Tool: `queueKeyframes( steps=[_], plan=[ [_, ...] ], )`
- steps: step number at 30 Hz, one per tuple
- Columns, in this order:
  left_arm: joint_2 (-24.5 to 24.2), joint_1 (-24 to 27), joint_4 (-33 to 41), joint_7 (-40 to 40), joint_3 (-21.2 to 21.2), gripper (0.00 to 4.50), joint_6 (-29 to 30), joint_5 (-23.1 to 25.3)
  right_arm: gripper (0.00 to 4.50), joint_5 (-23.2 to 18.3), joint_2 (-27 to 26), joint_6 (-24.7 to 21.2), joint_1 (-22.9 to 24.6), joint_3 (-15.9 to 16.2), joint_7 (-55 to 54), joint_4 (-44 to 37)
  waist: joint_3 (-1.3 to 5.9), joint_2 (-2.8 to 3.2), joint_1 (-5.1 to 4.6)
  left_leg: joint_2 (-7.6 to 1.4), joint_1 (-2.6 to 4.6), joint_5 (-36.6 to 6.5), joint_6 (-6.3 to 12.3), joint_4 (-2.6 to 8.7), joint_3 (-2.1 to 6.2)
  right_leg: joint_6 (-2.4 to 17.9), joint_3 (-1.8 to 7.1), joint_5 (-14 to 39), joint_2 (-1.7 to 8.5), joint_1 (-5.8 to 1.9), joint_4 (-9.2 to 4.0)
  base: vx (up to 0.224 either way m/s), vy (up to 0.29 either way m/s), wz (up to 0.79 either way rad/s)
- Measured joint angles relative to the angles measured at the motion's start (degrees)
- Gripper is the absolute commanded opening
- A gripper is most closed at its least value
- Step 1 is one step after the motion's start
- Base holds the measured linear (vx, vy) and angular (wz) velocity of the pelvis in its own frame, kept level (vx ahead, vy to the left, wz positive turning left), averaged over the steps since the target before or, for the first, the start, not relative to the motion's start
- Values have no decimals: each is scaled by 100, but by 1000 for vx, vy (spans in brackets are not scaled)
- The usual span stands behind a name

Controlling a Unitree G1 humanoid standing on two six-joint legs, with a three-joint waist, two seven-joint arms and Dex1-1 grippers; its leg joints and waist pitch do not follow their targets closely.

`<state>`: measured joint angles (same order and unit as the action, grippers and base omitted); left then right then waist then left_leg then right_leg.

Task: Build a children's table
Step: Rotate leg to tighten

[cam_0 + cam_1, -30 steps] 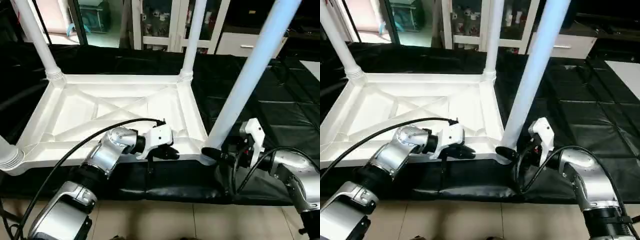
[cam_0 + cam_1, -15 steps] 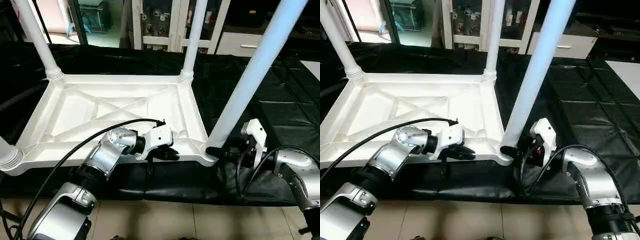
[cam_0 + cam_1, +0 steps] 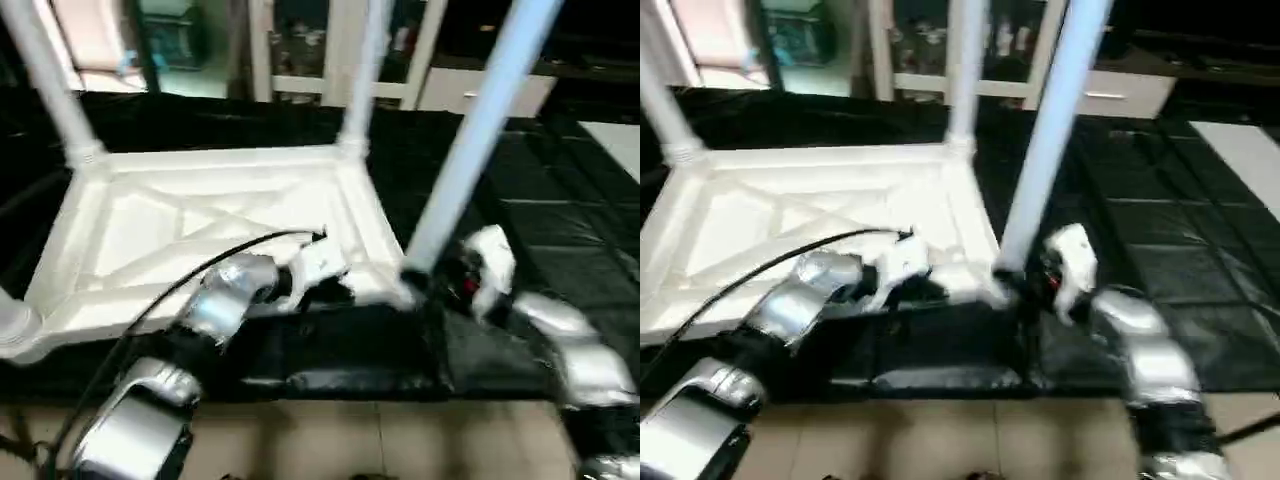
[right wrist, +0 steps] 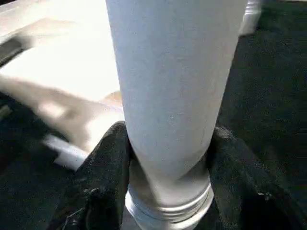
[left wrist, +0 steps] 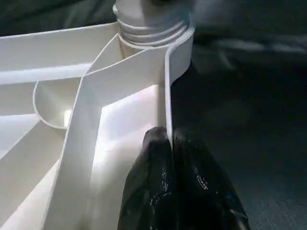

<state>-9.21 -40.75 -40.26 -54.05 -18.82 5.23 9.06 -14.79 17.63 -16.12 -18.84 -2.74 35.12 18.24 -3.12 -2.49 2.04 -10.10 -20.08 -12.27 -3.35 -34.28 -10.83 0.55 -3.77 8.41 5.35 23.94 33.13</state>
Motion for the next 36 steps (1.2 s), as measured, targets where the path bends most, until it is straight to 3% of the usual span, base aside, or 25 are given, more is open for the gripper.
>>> queueKeyframes(
  steps=[5,8,14,16,17,18,25,31,36],
  plan=[
    [634,-426,-628,1016,94,0,442,78,194,331,-1007,21,-263,-383,-2069,123,0,-3,-20,3,-7,0,0,-17,0,4,6,-2,1,2,-3,0,0,0],
    [942,-636,-947,1463,120,0,552,83,194,557,-1415,190,-446,-448,-2957,294,1,1,-13,4,-11,-1,0,-12,1,38,5,-24,1,4,-2,0,0,0],
    [1026,-728,-1055,1586,166,0,545,85,194,791,-1515,404,-531,-403,-3213,396,-5,10,6,3,-15,13,33,15,1,34,0,-21,0,12,-3,0,0,0],
    [967,-728,-1057,1532,151,0,472,87,194,781,-1462,435,-521,-403,-3090,395,-9,16,7,3,-18,14,34,17,1,34,-1,-21,0,17,-2,0,0,0],
    [887,-726,-1057,1417,140,0,398,86,249,750,-1350,496,-461,-384,-2870,371,-12,20,12,3,-21,14,35,17,1,34,-1,-21,0,19,-2,0,0,0],
    [817,-704,-1041,1275,106,0,296,81,263,700,-1241,549,-364,-361,-2666,311,-13,21,17,3,-21,14,35,18,1,33,-1,-21,0,19,-2,0,0,0],
    [281,-370,-592,575,77,0,-36,50,315,423,-617,801,69,-170,-1383,-18,-21,42,-1,1,-7,12,29,19,1,33,-1,-21,-1,9,1,0,0,0],
    [-6,-24,-20,-64,25,0,-140,-91,360,8,-118,711,298,-184,-411,-211,-35,90,8,1,-11,11,29,20,-3,30,2,-19,0,11,-1,0,0,0],
    [-254,282,496,-721,-47,0,-166,-269,382,-310,606,393,562,-89,802,-595,-43,143,118,0,-13,14,35,25,-4,21,1,-12,1,12,0,0,0,0]
  ],
)
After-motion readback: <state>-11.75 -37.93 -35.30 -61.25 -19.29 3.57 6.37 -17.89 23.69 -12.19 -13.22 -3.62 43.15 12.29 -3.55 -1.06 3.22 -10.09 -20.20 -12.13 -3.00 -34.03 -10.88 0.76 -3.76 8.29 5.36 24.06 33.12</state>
